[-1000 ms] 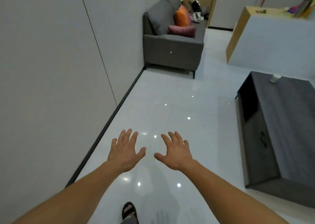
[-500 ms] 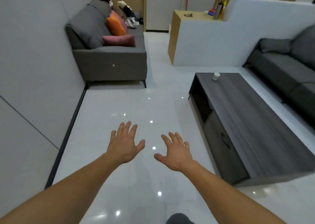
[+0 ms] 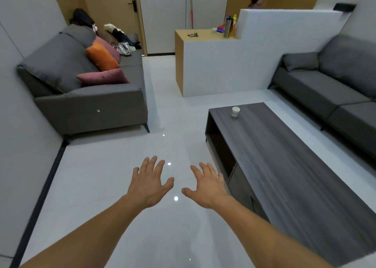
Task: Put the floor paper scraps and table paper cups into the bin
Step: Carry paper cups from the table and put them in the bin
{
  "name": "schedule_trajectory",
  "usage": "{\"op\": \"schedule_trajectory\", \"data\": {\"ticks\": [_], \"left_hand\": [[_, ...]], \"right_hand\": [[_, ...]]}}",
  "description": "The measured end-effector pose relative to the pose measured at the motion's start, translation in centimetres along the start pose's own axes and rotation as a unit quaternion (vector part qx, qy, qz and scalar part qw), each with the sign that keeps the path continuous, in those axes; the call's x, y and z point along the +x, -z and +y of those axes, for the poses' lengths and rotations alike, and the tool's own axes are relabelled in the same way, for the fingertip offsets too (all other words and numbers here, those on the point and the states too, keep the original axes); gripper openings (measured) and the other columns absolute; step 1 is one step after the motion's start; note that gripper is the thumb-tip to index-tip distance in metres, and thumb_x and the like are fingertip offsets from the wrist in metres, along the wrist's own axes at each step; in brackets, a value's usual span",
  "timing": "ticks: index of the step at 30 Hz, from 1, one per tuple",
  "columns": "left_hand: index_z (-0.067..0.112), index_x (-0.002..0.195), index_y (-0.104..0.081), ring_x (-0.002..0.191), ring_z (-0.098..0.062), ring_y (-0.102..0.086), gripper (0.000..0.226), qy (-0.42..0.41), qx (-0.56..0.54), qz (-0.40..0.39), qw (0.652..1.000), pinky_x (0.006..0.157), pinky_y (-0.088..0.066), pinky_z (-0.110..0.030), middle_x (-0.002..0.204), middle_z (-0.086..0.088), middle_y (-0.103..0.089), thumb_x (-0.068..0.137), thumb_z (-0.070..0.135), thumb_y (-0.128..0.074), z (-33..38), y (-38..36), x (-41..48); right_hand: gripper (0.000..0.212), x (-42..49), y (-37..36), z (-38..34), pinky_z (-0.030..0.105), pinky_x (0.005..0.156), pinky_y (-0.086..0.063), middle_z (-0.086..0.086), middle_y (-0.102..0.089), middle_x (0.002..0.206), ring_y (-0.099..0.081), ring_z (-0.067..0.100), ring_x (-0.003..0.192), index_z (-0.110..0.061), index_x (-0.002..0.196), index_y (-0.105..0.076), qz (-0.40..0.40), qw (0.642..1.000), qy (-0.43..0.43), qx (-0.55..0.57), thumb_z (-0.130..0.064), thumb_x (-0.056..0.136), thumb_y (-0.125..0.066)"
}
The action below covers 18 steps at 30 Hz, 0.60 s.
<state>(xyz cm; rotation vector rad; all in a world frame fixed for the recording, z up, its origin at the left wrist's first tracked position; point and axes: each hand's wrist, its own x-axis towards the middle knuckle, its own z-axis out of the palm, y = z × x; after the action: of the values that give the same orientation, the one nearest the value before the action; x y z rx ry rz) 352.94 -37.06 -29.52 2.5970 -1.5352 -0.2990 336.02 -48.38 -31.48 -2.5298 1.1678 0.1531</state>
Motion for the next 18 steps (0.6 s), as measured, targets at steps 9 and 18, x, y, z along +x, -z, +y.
{"op": "schedule_trajectory", "data": {"ticks": [9,18], "left_hand": [[0.029,0.151,-0.011,0.148,-0.02,0.006,0.075,-0.011,-0.003,-0.022,1.0,0.118,-0.006,-0.048,0.161,0.003,0.0,0.089,0.069,-0.024,1.5,-0.5,16.1],[0.027,0.152,-0.011,0.148,-0.022,0.004,0.075,-0.076,-0.014,-0.025,0.997,0.118,-0.006,-0.048,0.161,0.001,-0.001,0.09,0.067,-0.025,3.4,2.3,36.4]], "right_hand": [[0.088,14.7,5.0,4.5,0.057,0.117,-0.003,0.001,0.001,0.164,0.012,0.025,0.15,-0.033,0.155,-0.006,-0.003,1.0,-0.015,-0.005,-0.072,0.086,-0.043],[0.087,29.9,11.4,8.8,0.057,0.117,-0.004,0.0,0.0,0.164,0.011,0.023,0.15,-0.032,0.155,-0.008,0.017,0.997,-0.08,-0.004,-0.07,0.086,-0.045]]}}
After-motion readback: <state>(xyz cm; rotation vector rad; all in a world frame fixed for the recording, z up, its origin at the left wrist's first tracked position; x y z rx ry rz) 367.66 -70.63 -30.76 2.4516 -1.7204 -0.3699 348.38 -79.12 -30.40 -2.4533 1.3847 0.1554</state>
